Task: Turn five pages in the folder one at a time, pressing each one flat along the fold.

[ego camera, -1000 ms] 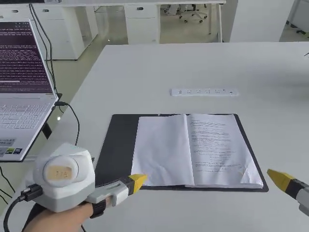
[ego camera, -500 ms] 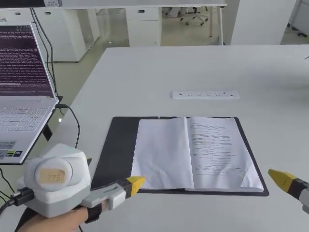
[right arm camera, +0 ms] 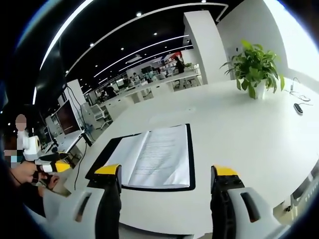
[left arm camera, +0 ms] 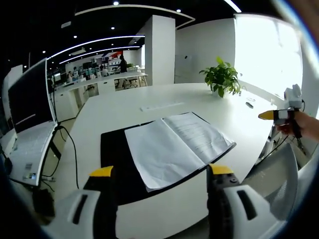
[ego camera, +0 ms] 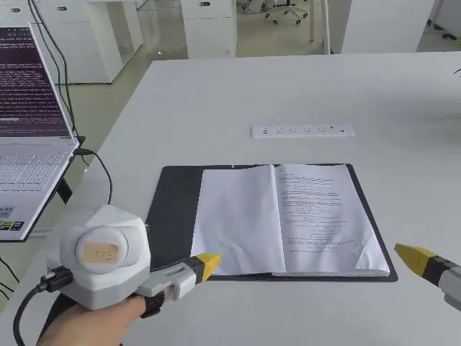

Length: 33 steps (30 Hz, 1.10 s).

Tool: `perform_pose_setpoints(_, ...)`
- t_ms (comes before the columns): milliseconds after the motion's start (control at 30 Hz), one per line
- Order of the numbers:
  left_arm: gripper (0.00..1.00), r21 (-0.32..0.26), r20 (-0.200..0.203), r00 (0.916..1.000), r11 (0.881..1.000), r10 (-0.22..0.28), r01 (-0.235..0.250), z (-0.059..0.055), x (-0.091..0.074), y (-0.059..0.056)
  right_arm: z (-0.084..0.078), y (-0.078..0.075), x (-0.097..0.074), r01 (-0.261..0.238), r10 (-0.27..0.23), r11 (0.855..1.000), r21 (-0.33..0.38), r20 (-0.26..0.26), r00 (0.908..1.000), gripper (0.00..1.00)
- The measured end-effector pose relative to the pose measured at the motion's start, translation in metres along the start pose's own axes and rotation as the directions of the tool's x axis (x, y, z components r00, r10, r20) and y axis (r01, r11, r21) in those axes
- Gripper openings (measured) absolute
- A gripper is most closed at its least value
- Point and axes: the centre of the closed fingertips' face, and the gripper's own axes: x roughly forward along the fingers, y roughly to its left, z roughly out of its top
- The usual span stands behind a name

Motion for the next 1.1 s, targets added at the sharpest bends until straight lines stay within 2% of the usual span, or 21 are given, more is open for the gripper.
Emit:
perform_pose_setpoints(167,0.70,0.012,-0.008,0.9987,0.999,-0.051,0.051,-0.003,0.027,-0.024,-0.007,-0.002,0.004,-0.009,0.009,1.000,-0.004,-0.010,0.9999,0.72)
perform_pose_setpoints(233,0.70,0.034,-0.021,0.9954,0.995,-0.093,0.094,-0.005,0.043,-0.043,-0.012,-0.004,0.008,-0.014,0.014,1.000,-0.011,-0.023,0.9996,0.71)
perform_pose_setpoints(300,0.69,0.056,-0.047,0.9922,0.991,-0.115,0.118,-0.009,0.053,-0.054,-0.017,-0.005,0.010,-0.016,0.016,1.000,-0.016,-0.038,0.9992,0.71)
perform_pose_setpoints(400,0.68,0.080,-0.051,0.9868,0.984,-0.153,0.157,-0.008,0.070,-0.075,-0.022,-0.008,0.012,-0.017,0.016,1.000,-0.018,-0.053,0.9984,0.71)
perform_pose_setpoints(600,0.67,0.121,-0.071,0.9759,0.969,-0.206,0.214,-0.010,0.101,-0.108,-0.035,-0.011,0.020,-0.025,0.024,1.000,-0.010,-0.086,0.9960,0.70)
perform_pose_setpoints(833,0.66,0.161,-0.071,0.9607,0.947,-0.268,0.277,-0.009,0.135,-0.146,-0.037,-0.009,0.023,-0.036,0.037,0.999,0.012,-0.087,0.9955,0.69)
perform_pose_setpoints(967,0.64,0.164,-0.080,0.9535,0.940,-0.291,0.300,-0.013,0.155,-0.164,-0.038,-0.011,0.026,-0.038,0.040,0.999,0.025,-0.086,0.9955,0.68)
perform_pose_setpoints(1100,0.61,0.158,-0.061,0.9470,0.934,-0.315,0.321,-0.013,0.171,-0.181,-0.040,-0.010,0.029,-0.045,0.047,0.999,0.031,-0.089,0.9949,0.66)
